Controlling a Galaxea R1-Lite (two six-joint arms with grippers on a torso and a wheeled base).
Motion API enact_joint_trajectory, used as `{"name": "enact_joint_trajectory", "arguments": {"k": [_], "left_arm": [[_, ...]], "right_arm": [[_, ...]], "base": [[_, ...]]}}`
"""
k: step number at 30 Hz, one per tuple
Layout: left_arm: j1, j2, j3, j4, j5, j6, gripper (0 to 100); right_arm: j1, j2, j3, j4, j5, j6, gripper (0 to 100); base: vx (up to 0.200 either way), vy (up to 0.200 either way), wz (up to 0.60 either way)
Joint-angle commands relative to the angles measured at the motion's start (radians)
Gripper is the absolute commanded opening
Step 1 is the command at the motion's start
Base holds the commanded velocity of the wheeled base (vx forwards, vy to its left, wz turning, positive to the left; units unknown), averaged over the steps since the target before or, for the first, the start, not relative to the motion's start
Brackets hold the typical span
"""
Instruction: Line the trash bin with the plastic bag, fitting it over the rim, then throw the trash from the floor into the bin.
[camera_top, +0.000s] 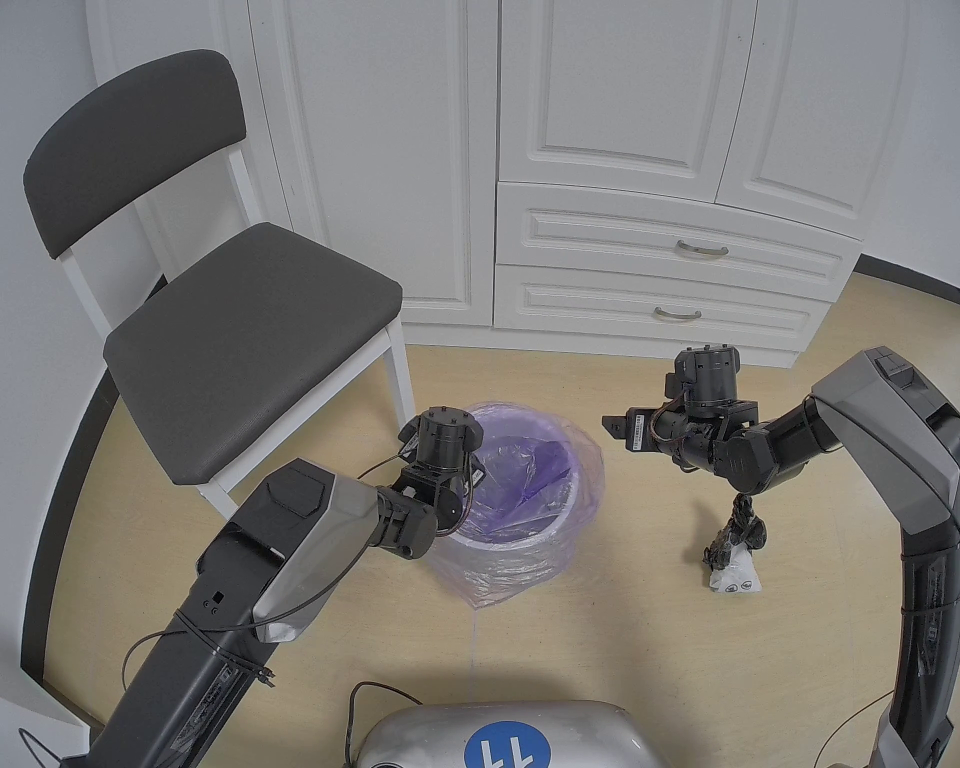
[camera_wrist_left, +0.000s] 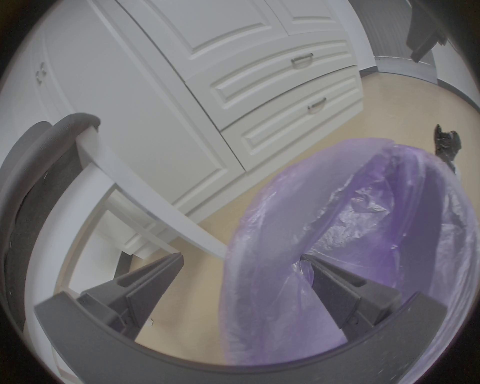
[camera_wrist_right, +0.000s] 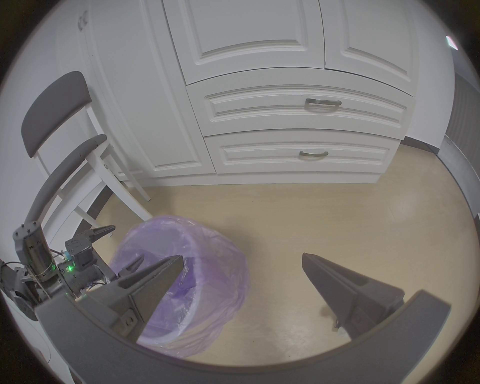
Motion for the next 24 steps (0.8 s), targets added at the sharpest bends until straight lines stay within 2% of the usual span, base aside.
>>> {"name": "enact_joint_trajectory", "arguments": {"k": [1,10,24], "left_arm": [[0.035,0.058,0.0,-0.083,0.011,0.028,100],[0.066,0.044,0.0,-0.193,0.016,-0.03,100],[0.068,-0.02,0.0,-0.19,0.014,-0.156,100]], "right_arm": [[0.002,0.02,0.007,-0.047,0.0,-0.002,100],[0.003,0.022,0.008,-0.052,0.0,0.0,100],[0.003,0.028,-0.005,-0.055,-0.006,0.003,100]], "base": [[0.0,0.0,0.0],[0.0,0.0,0.0],[0.0,0.0,0.0]]}}
